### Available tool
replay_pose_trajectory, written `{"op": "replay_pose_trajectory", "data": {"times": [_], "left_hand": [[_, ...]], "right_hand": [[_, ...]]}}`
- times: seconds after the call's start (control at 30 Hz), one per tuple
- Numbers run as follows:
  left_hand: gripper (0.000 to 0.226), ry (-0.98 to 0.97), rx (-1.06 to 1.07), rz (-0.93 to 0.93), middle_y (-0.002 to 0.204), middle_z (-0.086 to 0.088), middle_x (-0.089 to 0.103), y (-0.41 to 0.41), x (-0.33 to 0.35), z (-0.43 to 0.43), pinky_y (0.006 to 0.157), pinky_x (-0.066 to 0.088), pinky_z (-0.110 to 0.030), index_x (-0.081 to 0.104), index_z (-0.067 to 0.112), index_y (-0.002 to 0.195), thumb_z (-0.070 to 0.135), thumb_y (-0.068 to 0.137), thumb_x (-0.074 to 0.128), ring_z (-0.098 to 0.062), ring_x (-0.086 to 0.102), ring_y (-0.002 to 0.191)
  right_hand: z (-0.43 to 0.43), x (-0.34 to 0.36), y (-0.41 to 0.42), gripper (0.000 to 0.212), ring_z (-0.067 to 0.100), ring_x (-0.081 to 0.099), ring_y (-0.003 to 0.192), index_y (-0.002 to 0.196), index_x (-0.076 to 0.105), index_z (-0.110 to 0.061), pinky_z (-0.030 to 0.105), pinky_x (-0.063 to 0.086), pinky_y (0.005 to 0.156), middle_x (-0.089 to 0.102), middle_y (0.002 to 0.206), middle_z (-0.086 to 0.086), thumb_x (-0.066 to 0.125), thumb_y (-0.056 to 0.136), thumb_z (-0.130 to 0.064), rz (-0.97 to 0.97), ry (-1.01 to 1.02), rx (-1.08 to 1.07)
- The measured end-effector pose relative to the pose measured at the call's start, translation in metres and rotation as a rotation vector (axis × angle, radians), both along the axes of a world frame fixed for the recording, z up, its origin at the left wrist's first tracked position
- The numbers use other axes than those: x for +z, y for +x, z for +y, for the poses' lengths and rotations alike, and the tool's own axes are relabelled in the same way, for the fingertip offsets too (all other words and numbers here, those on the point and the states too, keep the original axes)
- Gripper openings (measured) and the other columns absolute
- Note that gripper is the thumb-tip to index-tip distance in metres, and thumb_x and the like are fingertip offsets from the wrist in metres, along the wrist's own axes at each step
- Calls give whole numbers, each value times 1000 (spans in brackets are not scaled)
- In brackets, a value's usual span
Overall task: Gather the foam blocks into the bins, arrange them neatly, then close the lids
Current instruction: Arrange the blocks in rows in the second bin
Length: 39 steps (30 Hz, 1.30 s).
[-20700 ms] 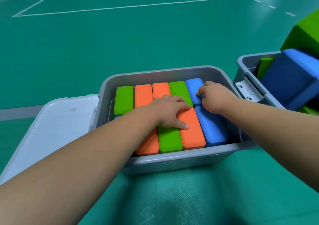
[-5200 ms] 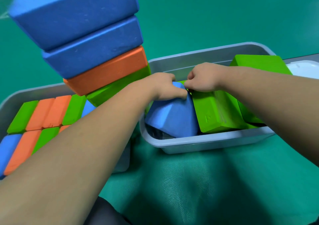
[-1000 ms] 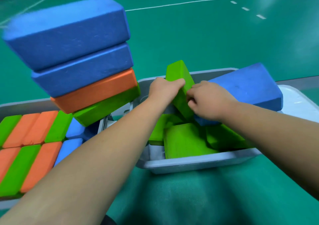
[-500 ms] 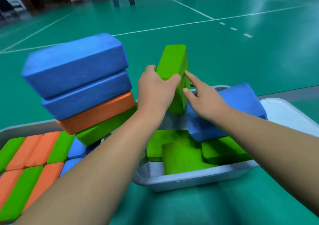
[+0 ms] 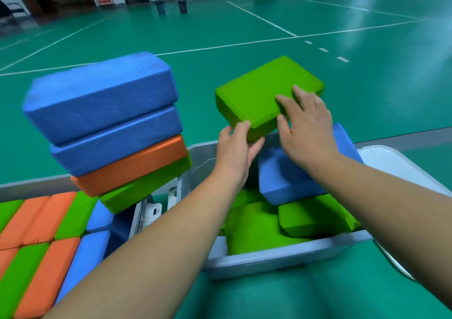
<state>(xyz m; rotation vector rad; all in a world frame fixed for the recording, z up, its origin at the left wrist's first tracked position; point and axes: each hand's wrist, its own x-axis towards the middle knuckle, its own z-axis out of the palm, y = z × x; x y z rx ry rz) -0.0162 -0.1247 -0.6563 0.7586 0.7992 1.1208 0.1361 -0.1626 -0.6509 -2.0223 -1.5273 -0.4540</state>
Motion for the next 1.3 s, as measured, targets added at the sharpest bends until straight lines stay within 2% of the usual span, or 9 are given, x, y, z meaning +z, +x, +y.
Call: {"op": "replay_pose_trajectory", "data": {"times": [0.1,0.2,0.37,0.5,0.67,0.83,0.97,1.17,1.3], "left_hand": [[53,25,-203,480,122,-2,70,16,-48,8,100,57,-49,64,28,123,56,78,62,-31,67,115],[60,75,-279,804,112,-17,72,23,-94,36,96,56,-58,66,18,99,67,65,56,-39,71,103],[9,20,-384,776,85,-12,59,3,-59,21,70,52,-43,56,20,82,24,75,58,-27,59,78],[11,12,-390,822,90,-13,61,-11,-52,18,80,61,-49,64,13,92,21,86,60,-29,65,78],[33,-42,-359,841,116,-13,65,-23,-58,27,70,58,-38,57,8,125,21,95,59,-26,73,82],[26,-15,-392,921,114,-12,68,-33,-56,27,71,58,-37,60,10,119,22,96,58,-26,77,92],[20,40,-445,1009,112,-15,70,-45,-52,26,73,55,-36,64,4,111,13,97,53,-24,76,86],[18,328,-563,1391,105,-16,76,-81,-65,38,81,61,-39,69,3,100,7,96,52,-30,74,88],[26,638,-638,1693,112,-6,76,-108,-69,22,94,55,-34,76,19,110,11,94,57,-26,69,108]], "right_hand": [[3,-17,17,61,42,39,145,159,35,-31,54,34,118,26,168,14,45,99,-39,-3,-428,26],[5,-25,19,65,37,40,144,163,19,-35,53,31,118,27,168,6,41,103,-45,-73,-581,45],[8,-22,7,68,38,47,136,162,21,-36,53,31,116,42,158,6,43,98,-35,-97,-611,-4],[8,-22,4,67,40,48,132,159,24,-34,54,32,114,46,147,13,45,95,-33,-100,-616,-13],[12,-23,0,57,42,52,123,147,38,-29,53,39,107,46,140,16,50,92,-37,-95,-570,-26],[12,-19,-9,63,45,52,120,152,34,-27,51,42,102,45,140,18,54,93,-37,-79,-495,-15],[11,-18,-27,58,42,54,112,146,43,-22,49,45,96,49,131,16,55,91,-32,-110,-445,34],[11,-17,-67,36,35,61,95,106,64,-17,44,52,79,59,103,8,42,82,-33,-119,-255,315],[14,-32,-98,25,28,63,91,91,64,-26,44,55,74,63,95,0,42,84,-33,-16,-403,524]]}}
